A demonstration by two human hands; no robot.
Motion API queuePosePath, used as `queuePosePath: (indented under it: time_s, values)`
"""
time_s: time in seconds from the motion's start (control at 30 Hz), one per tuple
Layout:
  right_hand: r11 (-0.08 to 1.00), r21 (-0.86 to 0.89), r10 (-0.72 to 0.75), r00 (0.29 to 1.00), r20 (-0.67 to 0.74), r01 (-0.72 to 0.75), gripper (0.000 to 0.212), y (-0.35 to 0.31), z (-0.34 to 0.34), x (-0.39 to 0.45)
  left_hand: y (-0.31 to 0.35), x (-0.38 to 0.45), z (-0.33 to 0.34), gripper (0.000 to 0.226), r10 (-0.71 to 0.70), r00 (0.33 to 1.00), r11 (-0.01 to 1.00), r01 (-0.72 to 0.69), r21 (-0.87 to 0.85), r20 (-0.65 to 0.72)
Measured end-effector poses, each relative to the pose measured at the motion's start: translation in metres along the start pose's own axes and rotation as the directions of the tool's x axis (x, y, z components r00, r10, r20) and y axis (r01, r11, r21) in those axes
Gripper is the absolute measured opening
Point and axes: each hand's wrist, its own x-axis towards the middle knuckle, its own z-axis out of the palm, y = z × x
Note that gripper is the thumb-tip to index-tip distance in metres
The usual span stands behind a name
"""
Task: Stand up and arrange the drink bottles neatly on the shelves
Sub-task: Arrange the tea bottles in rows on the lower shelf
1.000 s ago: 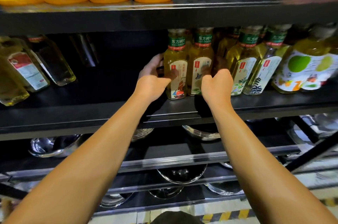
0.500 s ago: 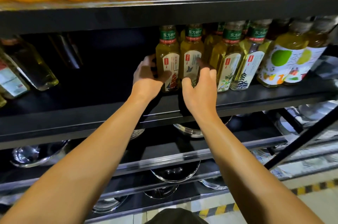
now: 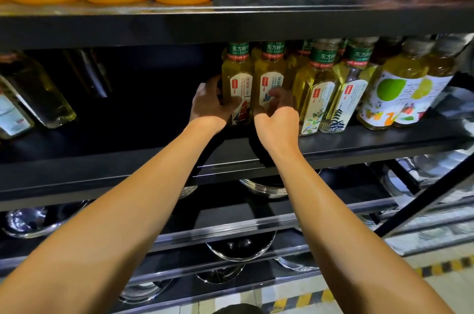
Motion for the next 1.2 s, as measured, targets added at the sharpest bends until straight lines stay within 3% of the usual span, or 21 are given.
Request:
queuePosePath:
  time_s: [0.2,0.33,0.4,0.53,0.7,0.9,1.0,1.1,1.2]
  values:
    - [0.993,-0.090,-0.071,0.997,0.018,0.073,0.031,0.004,-0.005,-0.009,-0.007,-0.009,-0.013,0.070,-0.024,0.999,0.999,0.025,-0.049,0.025]
    - [0.968,-0.139,-0.198,0.975,0.098,0.210,0.021,-0.001,0.014,-0.032,-0.031,-0.046,-0.056,0.042,-0.069,0.996,0.971,0.053,-0.232,-0.060]
    - [0.953,-0.125,-0.255,0.952,0.171,0.277,0.027,-0.012,0.034,-0.041,-0.049,-0.063,-0.083,0.030,-0.076,0.989,0.982,0.052,-0.180,-0.127]
    - [0.920,-0.040,-0.359,0.878,0.317,0.391,0.038,-0.050,0.082,-0.055,-0.093,-0.092,-0.146,0.025,-0.139,0.949,0.990,0.125,-0.066,-0.282]
    - [0.893,0.125,-0.440,0.784,0.437,0.432,0.038,-0.086,0.158,-0.068,-0.158,-0.116,-0.215,0.032,-0.183,0.878,0.970,0.235,0.064,-0.443]
    - [0.898,0.159,-0.433,0.767,0.474,0.409,0.056,-0.137,0.244,-0.074,-0.219,-0.112,-0.285,0.043,-0.209,0.778,0.952,0.299,0.057,-0.593]
    - [0.915,0.111,-0.391,0.791,0.470,0.387,0.071,-0.162,0.278,-0.073,-0.241,-0.098,-0.309,0.041,-0.207,0.766,0.956,0.291,0.042,-0.608]
    - [0.917,0.135,-0.393,0.796,0.461,0.374,0.084,-0.179,0.304,-0.071,-0.258,-0.079,-0.327,0.061,-0.248,0.769,0.955,0.295,-0.018,-0.589]
    - [0.917,0.146,-0.397,0.825,0.402,0.371,0.096,-0.194,0.325,-0.067,-0.271,-0.060,-0.336,0.076,-0.258,0.814,0.963,0.260,-0.070,-0.521]
